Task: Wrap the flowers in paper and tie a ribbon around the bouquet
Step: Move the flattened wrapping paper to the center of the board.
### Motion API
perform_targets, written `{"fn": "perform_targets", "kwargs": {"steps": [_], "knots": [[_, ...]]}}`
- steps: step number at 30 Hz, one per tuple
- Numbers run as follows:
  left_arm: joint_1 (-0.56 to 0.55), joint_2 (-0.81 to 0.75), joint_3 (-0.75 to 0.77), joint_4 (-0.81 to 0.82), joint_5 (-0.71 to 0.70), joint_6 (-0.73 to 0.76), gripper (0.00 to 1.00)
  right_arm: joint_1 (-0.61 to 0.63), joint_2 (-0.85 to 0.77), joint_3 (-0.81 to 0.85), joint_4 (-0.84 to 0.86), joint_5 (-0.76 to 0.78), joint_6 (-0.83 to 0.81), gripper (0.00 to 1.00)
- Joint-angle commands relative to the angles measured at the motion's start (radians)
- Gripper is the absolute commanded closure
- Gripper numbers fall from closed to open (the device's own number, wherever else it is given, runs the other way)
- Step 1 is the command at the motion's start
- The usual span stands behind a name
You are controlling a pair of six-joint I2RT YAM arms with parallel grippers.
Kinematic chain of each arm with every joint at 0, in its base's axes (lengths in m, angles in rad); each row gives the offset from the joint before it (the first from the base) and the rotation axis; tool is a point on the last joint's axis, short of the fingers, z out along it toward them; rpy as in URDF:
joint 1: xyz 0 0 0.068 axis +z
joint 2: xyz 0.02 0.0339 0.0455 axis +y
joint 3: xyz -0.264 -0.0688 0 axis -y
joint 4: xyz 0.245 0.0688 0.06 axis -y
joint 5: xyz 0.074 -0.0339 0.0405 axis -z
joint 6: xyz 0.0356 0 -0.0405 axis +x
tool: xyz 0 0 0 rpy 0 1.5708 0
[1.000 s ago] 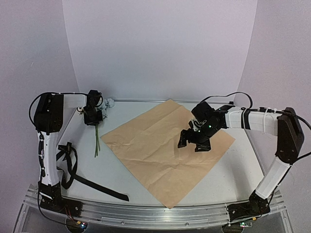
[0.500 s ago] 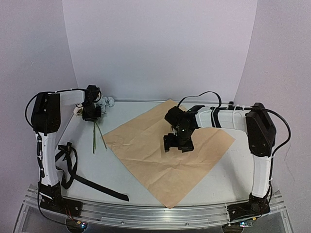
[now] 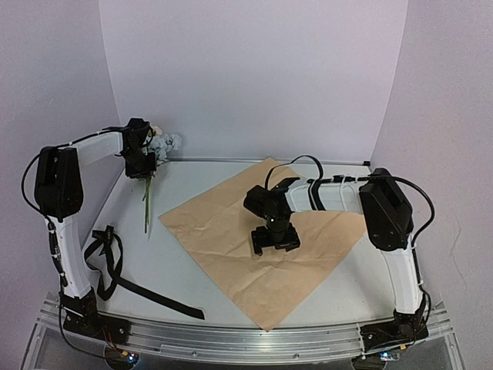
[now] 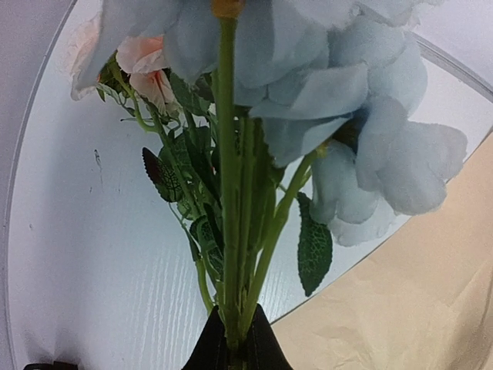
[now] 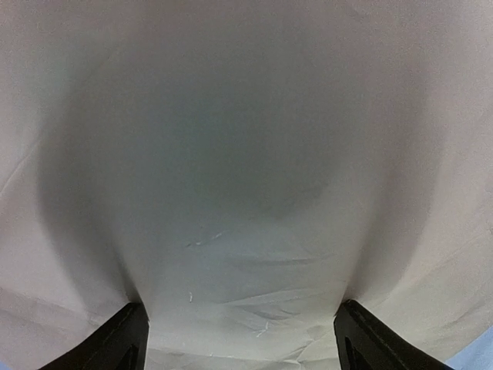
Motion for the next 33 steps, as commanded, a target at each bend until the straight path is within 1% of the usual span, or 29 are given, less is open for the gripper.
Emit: {"fn": "perform_targets", "kwargs": {"steps": [1,7,10,13,17,22,24,28,31,33], "knots": [[0.006,-0.070,0.015,0.010,0.066,-0.005,1.00,0.026,0.026,0.032,-0.029,0.001,-0.002,0.13],[0.002,-0.107,-0.037,0.053,0.218,-0.052,1.00,0.058,0.018,0.000,-0.032,-0.061,0.002,0.13],[-0.015,-0.114,-0.051,0.070,0.266,-0.077,1.00,0.078,0.012,-0.019,-0.031,-0.068,0.007,0.13],[-0.046,-0.120,-0.059,0.083,0.284,-0.104,1.00,0.081,-0.010,-0.041,-0.029,-0.067,0.023,0.12],[-0.100,-0.133,-0.074,0.117,0.303,-0.154,1.00,0.070,-0.087,-0.040,-0.028,-0.075,0.028,0.11],[-0.172,-0.135,-0.075,0.149,0.286,-0.198,1.00,0.023,-0.239,-0.065,0.026,-0.134,0.055,0.09],[-0.190,-0.125,-0.072,0.152,0.283,-0.207,1.00,-0.006,-0.291,-0.082,0.078,-0.180,0.073,0.09],[-0.218,-0.112,-0.092,0.181,0.301,-0.233,1.00,-0.055,-0.368,-0.083,0.194,-0.335,0.107,0.07],[-0.237,-0.101,-0.101,0.193,0.305,-0.245,1.00,-0.062,-0.369,-0.021,0.231,-0.436,0.125,0.05],[-0.246,-0.097,-0.111,0.206,0.308,-0.257,1.00,-0.062,-0.350,0.026,0.250,-0.494,0.169,0.04]]}}
